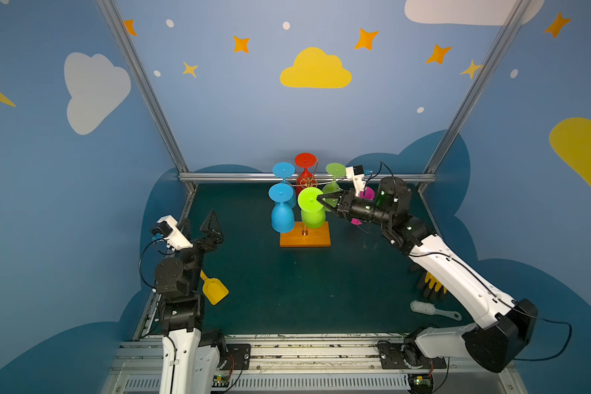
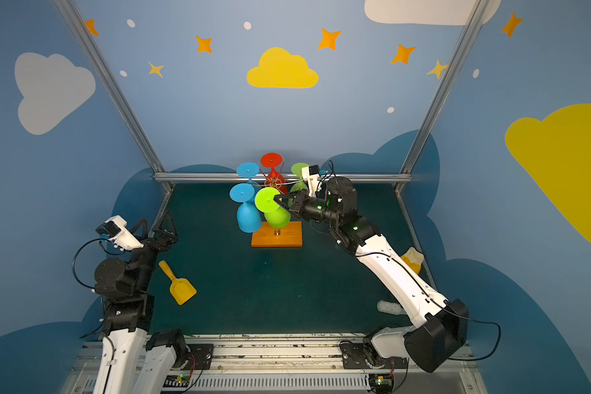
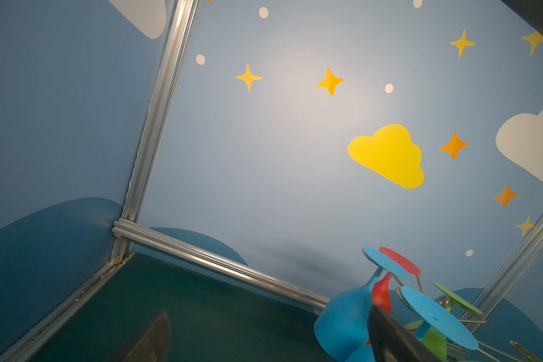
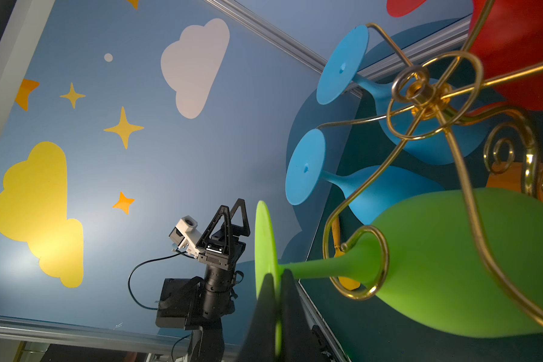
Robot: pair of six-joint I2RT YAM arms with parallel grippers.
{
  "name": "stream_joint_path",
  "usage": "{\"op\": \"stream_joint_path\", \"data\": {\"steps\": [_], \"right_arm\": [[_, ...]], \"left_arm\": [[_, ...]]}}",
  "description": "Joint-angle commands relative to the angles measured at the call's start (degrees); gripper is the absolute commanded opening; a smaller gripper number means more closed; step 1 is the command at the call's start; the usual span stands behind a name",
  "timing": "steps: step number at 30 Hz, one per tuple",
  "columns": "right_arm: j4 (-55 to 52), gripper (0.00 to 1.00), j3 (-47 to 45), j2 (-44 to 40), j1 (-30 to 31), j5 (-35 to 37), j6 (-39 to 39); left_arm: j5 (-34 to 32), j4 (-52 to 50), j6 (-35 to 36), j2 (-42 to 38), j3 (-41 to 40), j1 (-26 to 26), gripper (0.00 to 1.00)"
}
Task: Take the wine glass off the wine glass rack
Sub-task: Pick up the wine glass from the wine glass rack.
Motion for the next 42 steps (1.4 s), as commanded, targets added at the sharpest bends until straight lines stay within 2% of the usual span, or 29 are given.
{"op": "stream_joint_path", "data": {"steps": [1,19,42], "right_arm": [[1.06,0.0,0.48,0.05,0.73,0.61,-0.97],[1.68,0.0,1.62,3.3,1.82,2.3,-1.94],[5.46,0.0,5.39,8.12,0.14,4.39,-0.11]], "left_arm": [[0.55,1.55,0.02,-0.44,-0.64,0.24,0.97],[0.51,1.49,-0.01,-0.51,-0.67,0.33,0.97],[0.6,1.52,-0.12,-0.36,-0.65,0.68,0.97]]}}
